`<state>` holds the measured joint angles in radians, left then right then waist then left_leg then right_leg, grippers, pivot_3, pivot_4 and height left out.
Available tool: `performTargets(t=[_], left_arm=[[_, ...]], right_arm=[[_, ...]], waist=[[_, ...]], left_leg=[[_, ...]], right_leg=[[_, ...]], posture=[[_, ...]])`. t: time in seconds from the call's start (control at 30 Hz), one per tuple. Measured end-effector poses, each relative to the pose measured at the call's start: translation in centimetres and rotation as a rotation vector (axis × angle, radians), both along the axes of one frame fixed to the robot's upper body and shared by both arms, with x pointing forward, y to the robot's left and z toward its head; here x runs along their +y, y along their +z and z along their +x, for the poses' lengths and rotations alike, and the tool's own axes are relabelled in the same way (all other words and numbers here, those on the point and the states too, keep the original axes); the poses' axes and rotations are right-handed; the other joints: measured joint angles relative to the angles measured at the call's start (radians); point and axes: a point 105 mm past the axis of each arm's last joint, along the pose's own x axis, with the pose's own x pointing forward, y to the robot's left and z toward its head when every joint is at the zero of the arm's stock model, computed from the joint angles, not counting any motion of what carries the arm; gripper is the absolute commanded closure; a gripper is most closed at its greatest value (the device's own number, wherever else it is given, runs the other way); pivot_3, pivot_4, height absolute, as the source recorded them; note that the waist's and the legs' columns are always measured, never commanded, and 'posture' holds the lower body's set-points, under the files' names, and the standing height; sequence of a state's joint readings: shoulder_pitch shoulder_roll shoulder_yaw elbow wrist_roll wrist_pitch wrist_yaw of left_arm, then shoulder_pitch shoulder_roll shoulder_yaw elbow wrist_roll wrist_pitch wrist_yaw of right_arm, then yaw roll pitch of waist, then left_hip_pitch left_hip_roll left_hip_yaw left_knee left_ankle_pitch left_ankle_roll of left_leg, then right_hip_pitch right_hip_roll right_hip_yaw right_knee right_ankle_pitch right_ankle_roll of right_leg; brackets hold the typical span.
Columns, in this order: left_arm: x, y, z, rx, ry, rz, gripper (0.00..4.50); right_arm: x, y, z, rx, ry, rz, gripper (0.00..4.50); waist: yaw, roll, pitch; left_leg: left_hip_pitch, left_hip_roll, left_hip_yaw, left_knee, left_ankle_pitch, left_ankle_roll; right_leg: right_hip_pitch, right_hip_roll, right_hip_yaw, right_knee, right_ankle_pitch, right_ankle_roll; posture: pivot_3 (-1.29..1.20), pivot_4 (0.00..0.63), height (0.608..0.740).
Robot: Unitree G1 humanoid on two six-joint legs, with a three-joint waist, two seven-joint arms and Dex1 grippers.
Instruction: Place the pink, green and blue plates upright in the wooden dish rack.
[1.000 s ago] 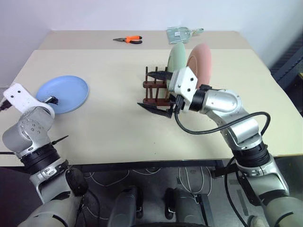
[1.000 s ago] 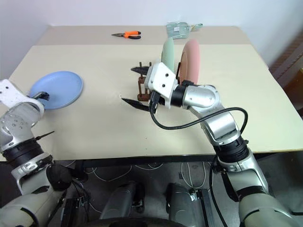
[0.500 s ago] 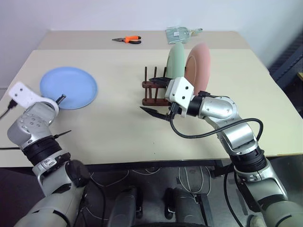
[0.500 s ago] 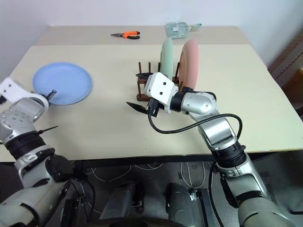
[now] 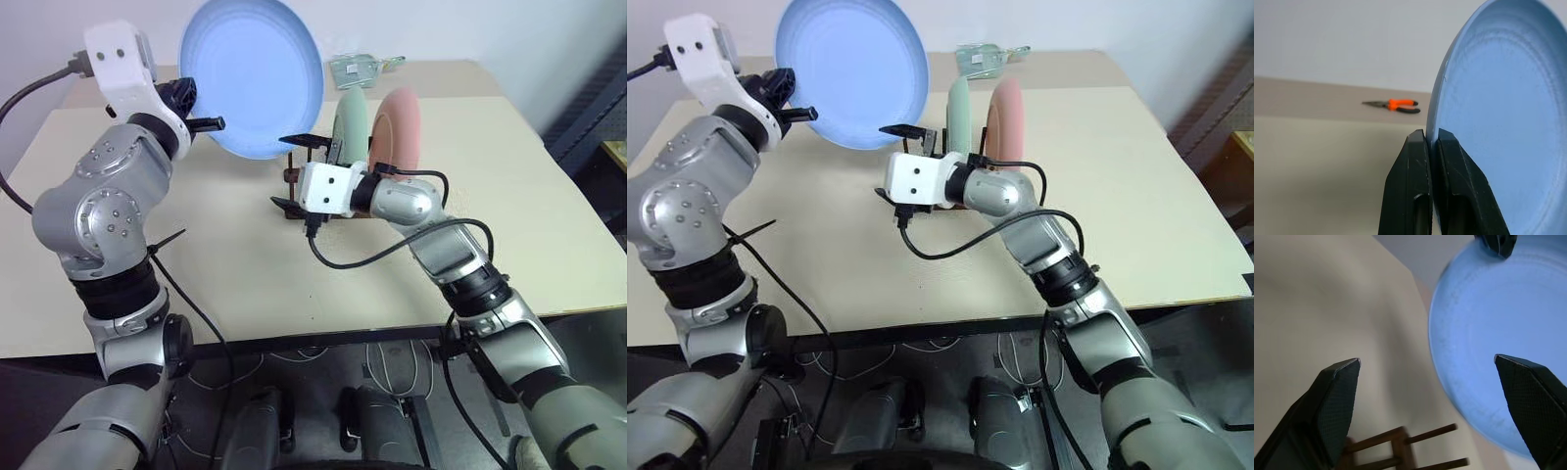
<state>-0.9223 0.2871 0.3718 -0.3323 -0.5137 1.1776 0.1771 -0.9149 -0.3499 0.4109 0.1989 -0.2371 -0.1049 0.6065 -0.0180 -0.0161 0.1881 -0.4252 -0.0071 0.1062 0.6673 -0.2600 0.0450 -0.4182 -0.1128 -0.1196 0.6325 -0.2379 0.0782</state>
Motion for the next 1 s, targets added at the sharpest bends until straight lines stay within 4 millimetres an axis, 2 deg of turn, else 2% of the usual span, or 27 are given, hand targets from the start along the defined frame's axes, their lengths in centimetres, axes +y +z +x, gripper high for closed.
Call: performTargets(t=[0.1, 0.2, 0.43, 0.47, 0.57, 0.63, 0.7, 0.77, 0.83, 0.87, 0.93, 1.0], left_arm=[[-0.2, -0.5, -0.2, 0.050, 0.013, -0.023, 4.47], [-0.3, -0.6, -0.5, 0.065, 0.017, -0.030, 4.50], [0.1, -0.4, -1.2, 0.055, 0.040, -0.041, 4.50], [0.0, -0.1, -1.3, 0.043, 0.030, -0.042, 4.50], [-0.4, 0.1, -1.3, 0.032, 0.003, -0.059, 3.48], [-0.8, 0.3, -1.2, 0.006, -0.021, -0.135, 2.50], [0.8, 2.3, -1.0, -0.087, 0.026, -0.289, 1.58], [4.8, 4.9, -1.6, -0.220, 0.160, -0.435, 1.58], [9.2, 5.4, -2.5, -0.286, 0.330, -0.420, 1.58], [11.5, 4.8, -2.9, -0.285, 0.425, -0.356, 1.58], [14.3, 2.8, -3.1, -0.237, 0.538, -0.216, 1.58], [15.1, 0.4, -2.5, -0.169, 0.554, -0.032, 1.58]], right_arm=[[0.8, 0.1, 1.0, -0.064, -0.022, -0.014, 0.00], [1.0, 0.4, 2.4, -0.121, -0.070, -0.013, 0.84], [1.6, -0.3, 2.8, -0.156, -0.066, -0.030, 4.40], [1.7, -0.6, 2.7, -0.160, -0.059, -0.047, 4.46], [1.7, -0.5, 2.6, -0.169, -0.056, -0.043, 4.50], [1.6, -0.3, 2.7, -0.173, -0.062, -0.036, 4.50], [1.5, 0.2, 2.5, -0.182, -0.056, -0.021, 4.50], [1.5, 1.1, 1.9, -0.170, -0.027, 0.018, 4.50], [1.3, 2.3, 1.1, -0.136, 0.016, 0.080, 4.50], [1.1, 3.0, 0.4, -0.099, 0.049, 0.129, 4.50], [0.6, 4.4, -0.7, -0.015, 0.101, 0.233, 4.50], [0.2, 6.4, -1.8, 0.122, 0.164, 0.390, 4.50]], waist=[[0.002, 0.000, 0.000], [0.002, 0.000, 0.000], [0.000, 0.000, 0.000], [0.001, 0.000, 0.000], [0.001, 0.001, 0.000], [0.002, 0.001, 0.000], [0.001, 0.000, 0.001], [-0.007, 0.000, 0.001], [-0.016, 0.001, 0.001], [-0.022, 0.001, 0.001], [-0.023, 0.001, 0.001], [-0.017, 0.001, 0.001]], left_leg=[[0.000, 0.000, -0.001, 0.000, 0.000, 0.000], [0.000, 0.000, -0.001, 0.000, 0.000, 0.000], [0.000, 0.000, -0.001, 0.000, 0.000, 0.000], [0.000, 0.000, -0.001, 0.000, 0.000, 0.000], [0.000, 0.000, -0.002, 0.000, 0.000, -0.001], [0.000, 0.000, -0.002, 0.000, 0.000, -0.001], [0.000, 0.000, -0.002, 0.000, 0.000, -0.001], [0.001, 0.001, -0.001, -0.001, 0.001, -0.001], [0.002, 0.001, -0.001, -0.004, 0.001, -0.002], [0.003, 0.001, -0.001, -0.004, 0.001, -0.003], [0.002, 0.002, -0.001, -0.004, 0.001, -0.003], [0.002, 0.002, -0.002, -0.002, 0.001, -0.003]], right_leg=[[0.000, 0.000, 0.000, 0.000, 0.000, 0.000], [0.000, 0.000, 0.000, 0.000, 0.000, 0.000], [0.001, 0.001, 0.000, 0.000, 0.000, 0.000], [0.001, 0.001, 0.000, 0.000, 0.000, 0.000], [0.001, 0.001, 0.000, 0.000, 0.000, 0.000], [0.001, 0.001, 0.000, -0.001, 0.000, 0.000], [0.001, 0.001, 0.000, -0.001, 0.000, 0.000], [0.001, 0.001, 0.000, -0.001, 0.000, 0.000], [0.001, 0.002, 0.000, 0.000, 0.000, -0.001], [0.001, 0.005, 0.000, 0.000, 0.000, -0.001], [0.002, 0.006, 0.000, 0.000, 0.000, -0.001], [0.003, 0.006, 0.000, 0.000, 0.000, -0.001]], posture=[[0.00, 0.150, 0.740], [0.00, 0.150, 0.740], [0.00, 0.150, 0.740], [0.00, 0.150, 0.740], [0.00, 0.150, 0.740], [0.00, 0.150, 0.740], [0.00, 0.150, 0.740], [0.00, 0.150, 0.740], [0.00, 0.150, 0.740], [0.00, 0.150, 0.740], [0.00, 0.150, 0.740], [0.00, 0.150, 0.740]])
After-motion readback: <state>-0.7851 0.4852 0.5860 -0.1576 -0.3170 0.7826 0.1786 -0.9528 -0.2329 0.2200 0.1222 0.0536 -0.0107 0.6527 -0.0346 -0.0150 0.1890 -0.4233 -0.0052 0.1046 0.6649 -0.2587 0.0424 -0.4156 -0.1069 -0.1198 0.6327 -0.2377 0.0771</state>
